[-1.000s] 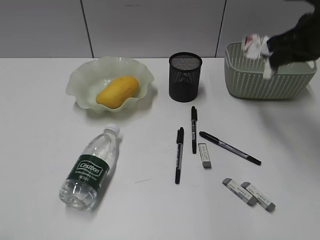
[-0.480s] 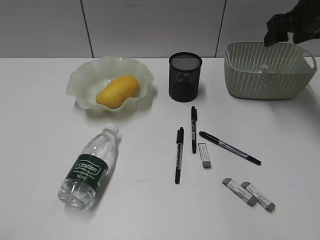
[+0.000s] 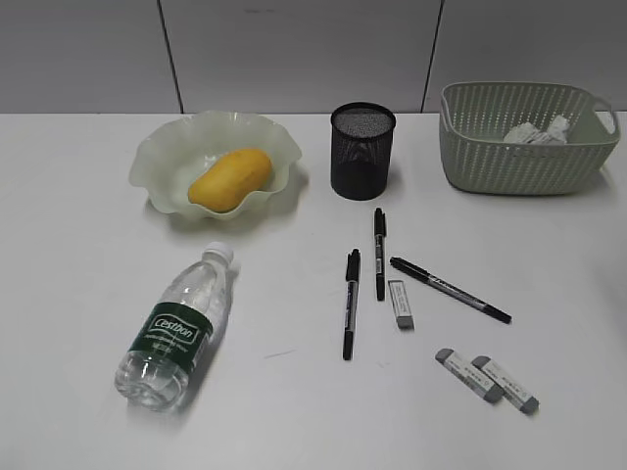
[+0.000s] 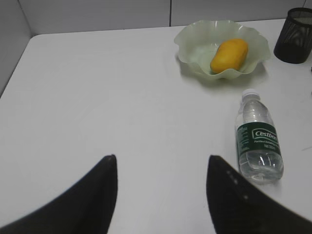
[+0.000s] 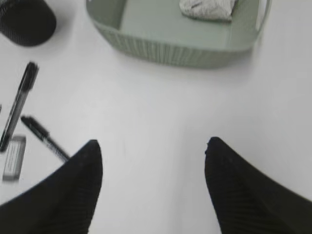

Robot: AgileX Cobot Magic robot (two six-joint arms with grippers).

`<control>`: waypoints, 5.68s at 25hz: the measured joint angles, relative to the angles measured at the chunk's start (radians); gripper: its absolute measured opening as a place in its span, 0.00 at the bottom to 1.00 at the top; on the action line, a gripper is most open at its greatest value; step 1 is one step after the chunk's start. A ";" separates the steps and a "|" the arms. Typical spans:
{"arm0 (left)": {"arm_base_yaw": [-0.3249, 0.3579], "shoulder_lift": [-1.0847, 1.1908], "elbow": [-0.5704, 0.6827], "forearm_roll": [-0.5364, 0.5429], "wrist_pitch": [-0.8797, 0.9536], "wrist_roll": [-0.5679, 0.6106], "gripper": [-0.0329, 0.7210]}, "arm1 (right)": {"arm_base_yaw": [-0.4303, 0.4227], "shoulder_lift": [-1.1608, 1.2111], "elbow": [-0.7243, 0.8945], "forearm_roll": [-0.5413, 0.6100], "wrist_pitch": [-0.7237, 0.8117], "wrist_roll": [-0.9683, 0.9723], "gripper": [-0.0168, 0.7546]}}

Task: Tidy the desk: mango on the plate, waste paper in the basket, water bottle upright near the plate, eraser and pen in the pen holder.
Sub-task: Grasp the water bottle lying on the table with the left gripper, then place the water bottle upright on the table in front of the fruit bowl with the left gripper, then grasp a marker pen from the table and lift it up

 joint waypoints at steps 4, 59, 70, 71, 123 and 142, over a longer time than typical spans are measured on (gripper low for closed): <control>0.000 0.000 0.000 0.000 0.000 0.000 0.62 | 0.012 -0.313 0.252 -0.014 0.091 0.021 0.69; -0.366 1.821 -0.519 -0.051 -0.533 -0.086 0.57 | 0.016 -1.327 0.573 -0.123 0.337 0.130 0.53; -0.225 1.371 0.159 0.015 -1.659 0.054 0.54 | 0.016 -1.327 0.573 -0.123 0.337 0.130 0.53; -0.210 1.392 0.162 0.013 -1.683 0.066 0.54 | 0.016 -1.327 0.573 -0.123 0.337 0.130 0.53; -0.164 0.045 -0.001 0.039 -0.001 -0.005 0.63 | 0.016 -1.327 0.570 -0.091 0.328 0.123 0.45; -0.161 0.001 0.000 0.035 0.000 -0.006 0.60 | 0.145 -0.019 0.294 0.490 -0.154 -0.570 0.48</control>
